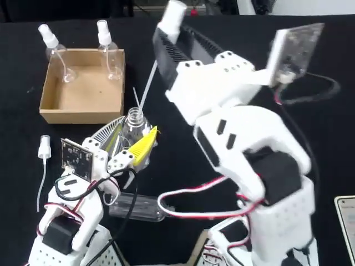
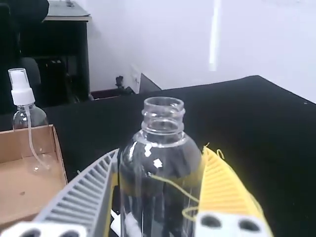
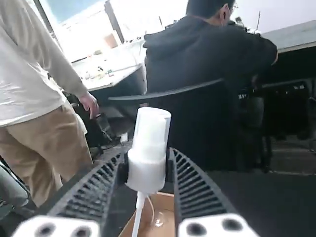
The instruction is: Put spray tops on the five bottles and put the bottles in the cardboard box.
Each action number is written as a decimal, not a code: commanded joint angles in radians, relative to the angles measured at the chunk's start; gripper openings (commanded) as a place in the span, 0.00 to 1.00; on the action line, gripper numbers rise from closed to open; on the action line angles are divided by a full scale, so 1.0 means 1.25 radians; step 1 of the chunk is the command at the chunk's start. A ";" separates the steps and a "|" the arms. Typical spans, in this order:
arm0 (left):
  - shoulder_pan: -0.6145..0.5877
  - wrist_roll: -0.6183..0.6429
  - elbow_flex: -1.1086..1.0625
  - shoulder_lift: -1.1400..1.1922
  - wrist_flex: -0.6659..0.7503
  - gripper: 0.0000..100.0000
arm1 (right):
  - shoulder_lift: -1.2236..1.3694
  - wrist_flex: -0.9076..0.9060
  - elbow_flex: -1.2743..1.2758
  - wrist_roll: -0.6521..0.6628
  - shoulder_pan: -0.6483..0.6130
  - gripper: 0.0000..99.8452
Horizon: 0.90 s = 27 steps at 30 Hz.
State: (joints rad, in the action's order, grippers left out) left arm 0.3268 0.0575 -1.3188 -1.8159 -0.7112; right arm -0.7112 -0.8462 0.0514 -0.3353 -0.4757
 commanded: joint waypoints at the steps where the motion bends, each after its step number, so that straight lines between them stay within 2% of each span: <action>1: 0.010 0.005 0.012 -0.006 0.020 0.12 | -0.010 0.054 0.023 -0.004 -0.010 0.03; 6: 0.010 0.005 0.014 -0.006 0.020 0.12 | -0.007 0.072 0.034 -0.002 -0.007 0.03; 12: 0.010 0.005 0.014 -0.006 0.020 0.12 | -0.006 0.095 0.046 0.072 -0.010 0.03; 21: 0.010 0.005 0.013 -0.006 0.020 0.12 | -0.012 0.178 0.134 0.074 -0.011 0.03; 27: 0.010 0.005 0.013 -0.006 0.020 0.12 | -0.013 0.149 0.143 0.071 -0.015 0.03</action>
State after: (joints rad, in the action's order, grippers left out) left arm 0.3268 0.0575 -1.3188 -1.8159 -0.7112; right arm -0.7096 -0.6559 0.2309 -0.2570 -0.4772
